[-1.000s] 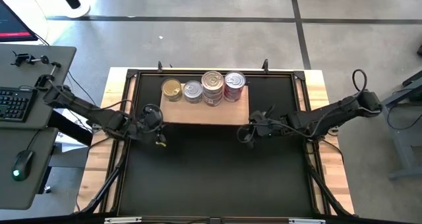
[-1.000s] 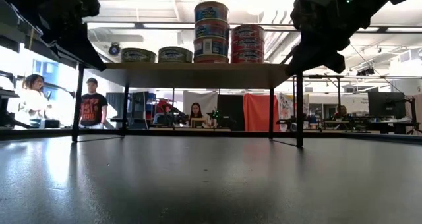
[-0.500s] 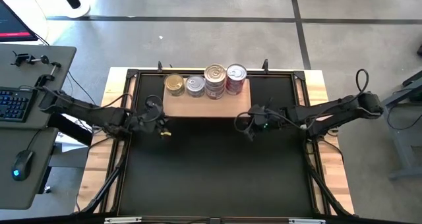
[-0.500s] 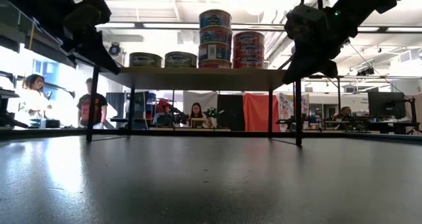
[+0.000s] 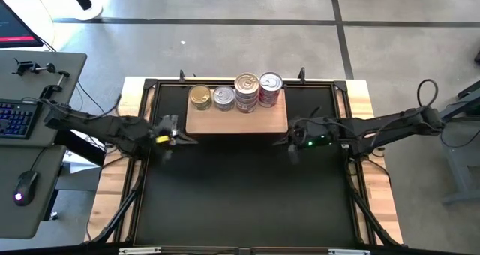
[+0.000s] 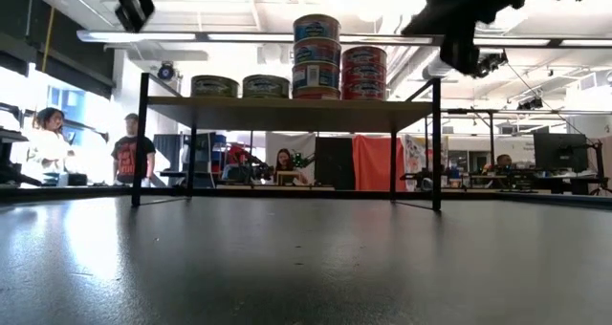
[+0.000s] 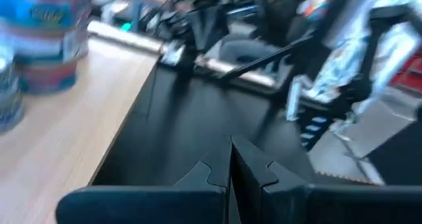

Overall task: Stack canned seafood by type on shelf
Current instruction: Return to Home Position

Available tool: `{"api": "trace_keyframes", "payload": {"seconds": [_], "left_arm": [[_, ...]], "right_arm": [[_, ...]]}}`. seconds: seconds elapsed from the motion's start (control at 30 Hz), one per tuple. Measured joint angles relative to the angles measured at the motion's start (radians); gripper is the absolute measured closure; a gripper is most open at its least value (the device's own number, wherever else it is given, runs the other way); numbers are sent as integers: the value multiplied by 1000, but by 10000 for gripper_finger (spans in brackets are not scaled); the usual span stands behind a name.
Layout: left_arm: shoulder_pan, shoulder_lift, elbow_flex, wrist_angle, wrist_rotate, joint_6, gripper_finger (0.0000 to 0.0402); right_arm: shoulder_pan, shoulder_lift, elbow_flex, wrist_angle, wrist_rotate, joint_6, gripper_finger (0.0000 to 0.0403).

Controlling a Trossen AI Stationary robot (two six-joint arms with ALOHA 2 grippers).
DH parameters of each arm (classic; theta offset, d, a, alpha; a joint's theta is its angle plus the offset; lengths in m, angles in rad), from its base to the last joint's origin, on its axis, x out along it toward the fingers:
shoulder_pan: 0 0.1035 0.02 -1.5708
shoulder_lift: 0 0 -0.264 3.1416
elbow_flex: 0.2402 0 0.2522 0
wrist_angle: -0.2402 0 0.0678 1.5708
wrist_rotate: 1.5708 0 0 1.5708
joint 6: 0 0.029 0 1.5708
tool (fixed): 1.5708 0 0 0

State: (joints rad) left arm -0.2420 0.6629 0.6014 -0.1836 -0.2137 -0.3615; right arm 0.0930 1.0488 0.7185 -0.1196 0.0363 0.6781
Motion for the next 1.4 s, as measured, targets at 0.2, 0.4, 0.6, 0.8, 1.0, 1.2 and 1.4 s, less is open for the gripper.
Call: {"api": "trace_keyframes", "payload": {"seconds": [0.2, 0.4, 0.6, 0.8, 1.0, 1.2, 1.4], "left_arm": [[-74, -191, -110, 121, -21, 95, 401], [-84, -420, -346, 272, -24, 98, 401], [-34, -617, -427, 279, 41, 182, 401], [49, -649, -444, 186, 111, 183, 401], [115, -660, -578, 383, 214, 89, 401], [179, -651, -590, 376, 231, 51, 401], [204, -650, -589, 249, 221, -109, 402]], "right_arm": [[33, -28, 3, 176, 39, 55, 403], [46, -25, 86, 119, 103, 55, 403], [45, -25, 199, -36, 138, 30, 403], [45, -41, 267, -245, 159, 73, 403], [79, -95, 250, -324, 161, 114, 403], [97, -163, 248, -437, 162, 119, 403], [146, -261, 248, -569, 162, 80, 403]]}}
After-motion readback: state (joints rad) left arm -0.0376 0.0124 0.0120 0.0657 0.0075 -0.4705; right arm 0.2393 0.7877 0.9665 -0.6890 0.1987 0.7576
